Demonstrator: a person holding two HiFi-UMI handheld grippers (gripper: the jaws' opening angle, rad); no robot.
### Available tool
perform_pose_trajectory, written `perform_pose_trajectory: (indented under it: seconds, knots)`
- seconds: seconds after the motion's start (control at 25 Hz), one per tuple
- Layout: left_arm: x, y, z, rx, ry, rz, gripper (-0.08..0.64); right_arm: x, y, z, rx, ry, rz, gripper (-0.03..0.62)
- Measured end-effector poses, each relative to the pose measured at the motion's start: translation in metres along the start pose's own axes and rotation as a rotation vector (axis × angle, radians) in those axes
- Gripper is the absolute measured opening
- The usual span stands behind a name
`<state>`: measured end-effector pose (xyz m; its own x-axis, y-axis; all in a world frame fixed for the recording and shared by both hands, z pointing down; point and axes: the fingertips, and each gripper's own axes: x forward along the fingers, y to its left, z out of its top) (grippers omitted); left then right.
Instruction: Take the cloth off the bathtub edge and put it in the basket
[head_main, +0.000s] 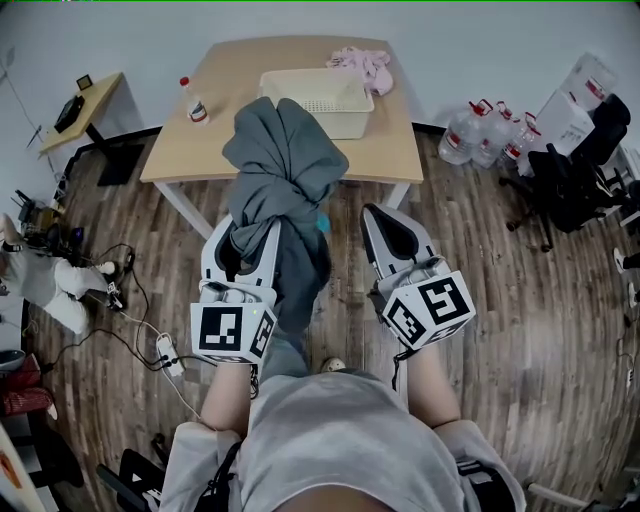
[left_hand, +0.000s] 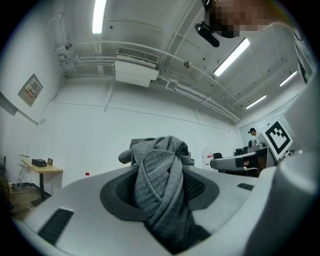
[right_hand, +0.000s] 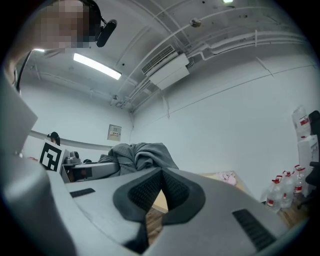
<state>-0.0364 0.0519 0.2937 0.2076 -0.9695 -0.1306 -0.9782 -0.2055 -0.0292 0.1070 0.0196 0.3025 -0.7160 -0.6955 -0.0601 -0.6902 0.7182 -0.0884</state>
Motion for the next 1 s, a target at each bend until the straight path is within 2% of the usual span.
perform_pose_trajectory:
  seconds: [0.24, 0.64, 1.0]
  knots:
    - [0.039, 0.031, -0.003, -0.001, -0.004, -0.045, 0.193, 0.045, -0.016, 0.002, 0.013, -0.016, -0.044, 0.008]
    - [0.106, 0.111, -0.008, 0.018, 0.0, -0.117, 0.193, 0.144, -0.027, 0.001, 0.011, -0.034, -0.107, 0.008]
    - [0.156, 0.155, -0.02, -0.01, -0.004, -0.199, 0.193, 0.198, -0.036, -0.004, 0.001, -0.031, -0.187, 0.008]
